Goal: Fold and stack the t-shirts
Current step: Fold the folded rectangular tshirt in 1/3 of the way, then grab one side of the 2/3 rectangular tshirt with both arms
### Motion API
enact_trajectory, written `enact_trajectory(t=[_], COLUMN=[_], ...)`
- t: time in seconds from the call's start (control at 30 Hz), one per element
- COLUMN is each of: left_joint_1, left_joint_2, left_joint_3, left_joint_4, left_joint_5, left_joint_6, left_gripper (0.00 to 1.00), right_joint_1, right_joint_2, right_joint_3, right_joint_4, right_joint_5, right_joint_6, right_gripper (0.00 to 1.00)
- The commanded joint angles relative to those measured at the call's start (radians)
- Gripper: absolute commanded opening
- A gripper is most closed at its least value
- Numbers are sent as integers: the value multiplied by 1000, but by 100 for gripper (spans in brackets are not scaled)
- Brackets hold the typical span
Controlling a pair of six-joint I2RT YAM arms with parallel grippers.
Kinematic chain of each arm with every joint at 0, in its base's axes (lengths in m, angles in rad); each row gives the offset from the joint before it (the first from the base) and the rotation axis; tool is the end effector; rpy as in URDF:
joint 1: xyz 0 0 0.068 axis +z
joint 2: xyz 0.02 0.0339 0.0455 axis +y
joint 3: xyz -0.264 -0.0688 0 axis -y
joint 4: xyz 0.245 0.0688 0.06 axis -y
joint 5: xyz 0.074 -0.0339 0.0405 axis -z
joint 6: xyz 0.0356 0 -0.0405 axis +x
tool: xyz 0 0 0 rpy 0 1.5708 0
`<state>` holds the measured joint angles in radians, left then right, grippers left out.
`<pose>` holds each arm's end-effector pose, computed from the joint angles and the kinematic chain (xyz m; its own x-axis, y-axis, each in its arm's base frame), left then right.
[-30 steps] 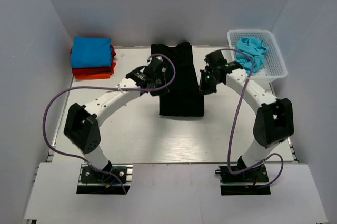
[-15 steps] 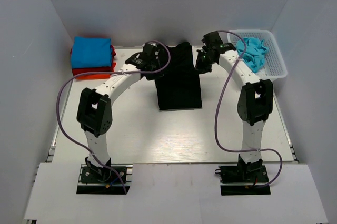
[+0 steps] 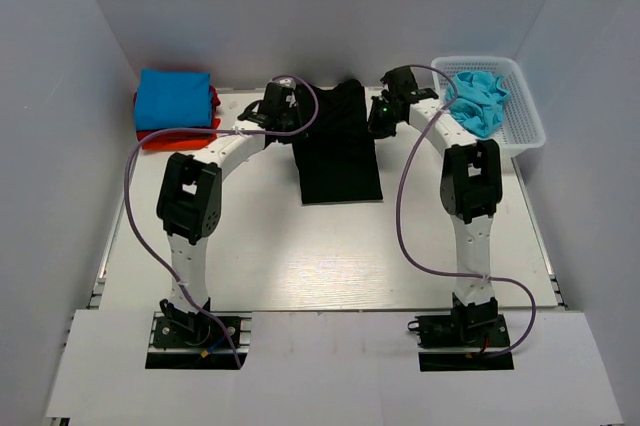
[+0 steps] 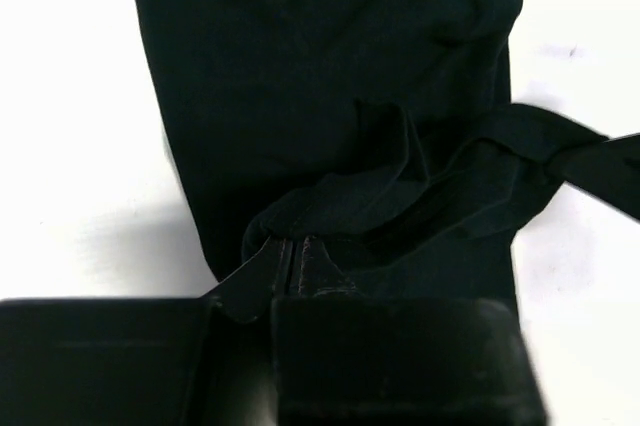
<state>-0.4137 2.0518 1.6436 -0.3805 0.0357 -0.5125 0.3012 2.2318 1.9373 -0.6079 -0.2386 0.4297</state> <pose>0.4281 -0.1893 0.2276 -0.7744 -0.1952 -0.6018 0.0517 0.9285 -0.3677 0.4762 0.1567 0.2230 -0.8597 0.1568 -0.4861 -0.0770 0.9011 0.4268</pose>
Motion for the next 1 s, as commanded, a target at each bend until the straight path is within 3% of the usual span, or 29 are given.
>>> enact_trajectory(t=[0.0, 0.07, 0.1, 0.23, 0.3, 0.5, 0.67, 0.8, 0.87, 0.9, 0.97], left_joint_1=[27, 36, 36, 47, 47, 6, -45, -68, -80, -80, -91], left_joint_2=[-7, -7, -7, -27, -51, -208, -372, -421, -412, -412, -401], left_joint_3=[-8, 24, 42, 104, 75, -224, -543, -683, -683, -683, -696], left_joint_4=[115, 115, 80, -20, -50, -66, 67, 170, 170, 183, 224], left_joint_5=[20, 9, 9, 9, 39, 242, 251, 268, 254, 231, 190], left_joint_6=[14, 14, 14, 14, 14, -27, -70, -98, -98, -98, -98], left_gripper=[37, 93, 100, 100, 100, 100, 100, 100, 96, 88, 84], right_joint_1=[-8, -14, -16, -8, -7, -14, -16, -14, -16, -17, -16], right_joint_2=[26, 61, 71, 22, -81, -360, -483, -480, -456, -442, -417], right_joint_3=[61, 87, 144, 125, -44, -533, -803, -853, -856, -856, -842], right_joint_4=[127, 145, 146, 137, 152, 214, 238, 278, 292, 304, 318], right_joint_5=[-8, 16, 9, -11, -7, 18, 22, -30, -48, -51, -67], right_joint_6=[-8, -3, -8, -52, -66, -63, -40, -26, -25, -26, -23], right_gripper=[12, 42, 90, 90, 90, 90, 90, 90, 90, 89, 81])
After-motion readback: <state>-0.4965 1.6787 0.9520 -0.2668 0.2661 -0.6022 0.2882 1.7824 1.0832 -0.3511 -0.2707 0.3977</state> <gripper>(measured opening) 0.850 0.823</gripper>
